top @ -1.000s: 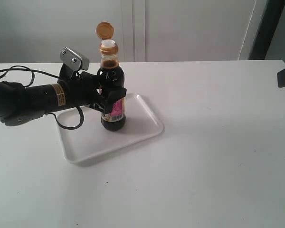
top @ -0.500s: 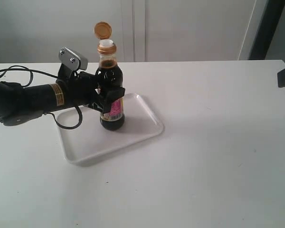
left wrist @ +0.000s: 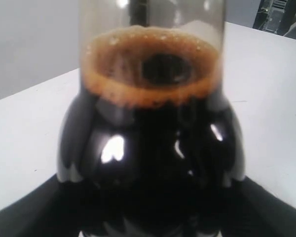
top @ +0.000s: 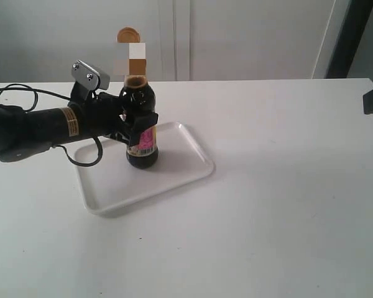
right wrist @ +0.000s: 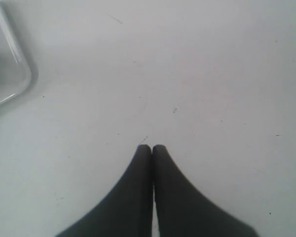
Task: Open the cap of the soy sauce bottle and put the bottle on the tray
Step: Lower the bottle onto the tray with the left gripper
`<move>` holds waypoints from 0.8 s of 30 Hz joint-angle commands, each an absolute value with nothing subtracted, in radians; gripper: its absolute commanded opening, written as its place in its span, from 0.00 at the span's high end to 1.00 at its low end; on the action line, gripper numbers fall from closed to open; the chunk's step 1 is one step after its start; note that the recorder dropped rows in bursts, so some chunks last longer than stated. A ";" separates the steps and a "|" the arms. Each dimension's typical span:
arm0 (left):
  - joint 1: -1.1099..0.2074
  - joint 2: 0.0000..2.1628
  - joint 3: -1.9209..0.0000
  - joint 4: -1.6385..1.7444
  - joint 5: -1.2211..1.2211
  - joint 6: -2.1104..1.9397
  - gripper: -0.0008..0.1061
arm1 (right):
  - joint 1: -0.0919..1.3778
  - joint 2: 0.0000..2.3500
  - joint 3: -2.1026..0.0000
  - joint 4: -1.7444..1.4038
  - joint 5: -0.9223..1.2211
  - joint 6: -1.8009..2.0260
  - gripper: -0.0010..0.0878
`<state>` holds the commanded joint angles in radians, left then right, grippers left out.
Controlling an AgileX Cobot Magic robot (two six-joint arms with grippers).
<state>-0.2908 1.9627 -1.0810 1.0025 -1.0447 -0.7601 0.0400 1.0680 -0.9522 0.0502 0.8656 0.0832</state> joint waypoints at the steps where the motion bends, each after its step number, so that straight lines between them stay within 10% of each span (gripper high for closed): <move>1: -0.291 1.963 -1.081 1.002 -1.045 -0.760 0.99 | 0.040 1.068 -0.952 0.050 0.866 0.083 0.99; 15: -0.291 1.963 -1.081 1.003 -1.045 -0.760 0.99 | 0.040 1.068 -0.952 0.050 0.866 0.083 0.99; 24: -0.291 1.963 -1.081 1.003 -1.045 -0.760 0.52 | 0.040 1.068 -0.952 0.050 0.866 0.083 0.99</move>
<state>-0.2908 1.9627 -1.0810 1.0025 -1.0447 -0.7601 0.0400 1.0680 -0.9522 0.0502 0.8656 0.0832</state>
